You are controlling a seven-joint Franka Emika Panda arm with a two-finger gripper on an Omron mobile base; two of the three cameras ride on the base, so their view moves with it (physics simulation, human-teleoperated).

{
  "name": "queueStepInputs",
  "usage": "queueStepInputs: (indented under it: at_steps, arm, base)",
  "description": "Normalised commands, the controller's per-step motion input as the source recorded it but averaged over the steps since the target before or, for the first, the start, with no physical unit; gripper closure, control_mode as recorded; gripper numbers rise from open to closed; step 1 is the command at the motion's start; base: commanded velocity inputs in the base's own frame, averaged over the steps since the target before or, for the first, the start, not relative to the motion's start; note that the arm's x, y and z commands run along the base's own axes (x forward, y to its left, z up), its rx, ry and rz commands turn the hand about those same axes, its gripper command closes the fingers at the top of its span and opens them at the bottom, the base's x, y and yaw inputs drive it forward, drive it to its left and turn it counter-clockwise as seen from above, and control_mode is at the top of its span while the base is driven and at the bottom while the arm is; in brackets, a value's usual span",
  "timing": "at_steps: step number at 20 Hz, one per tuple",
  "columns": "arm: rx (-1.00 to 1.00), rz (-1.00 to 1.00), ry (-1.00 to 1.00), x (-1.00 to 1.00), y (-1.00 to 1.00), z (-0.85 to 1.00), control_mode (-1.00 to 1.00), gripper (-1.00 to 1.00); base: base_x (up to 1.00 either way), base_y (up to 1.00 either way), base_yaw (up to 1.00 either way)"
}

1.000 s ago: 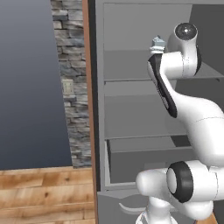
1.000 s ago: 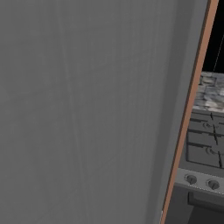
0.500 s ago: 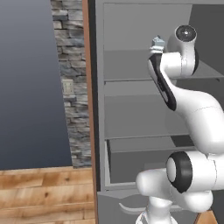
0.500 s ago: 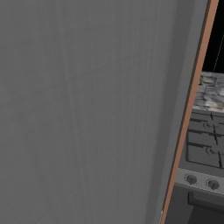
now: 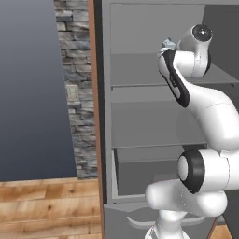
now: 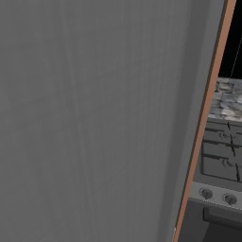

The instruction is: Take a sugar cube from the saucer and place it inside the coffee. Then, grab milk from the fridge and place it next to the coffee on the counter to sweeten the coffee.

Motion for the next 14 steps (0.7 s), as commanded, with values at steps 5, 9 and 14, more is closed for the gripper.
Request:
queueStepInputs:
  at_steps: [5, 9, 14]
  arm:
    - [0.00, 0.02, 0.00, 0.36, -0.02, 0.00, -1.00, -1.00]
    - [0.00, 0.00, 0.00, 0.28, 0.00, 0.00, -1.00, -1.00]
    - [-0.01, 0.00, -0.01, 0.11, 0.00, -0.04, -1.00, -1.00]
  base:
    - [0.00, 0.00, 0.00]
    - [0.00, 0.00, 0.00]
    - [0.00, 0.00, 0.00]
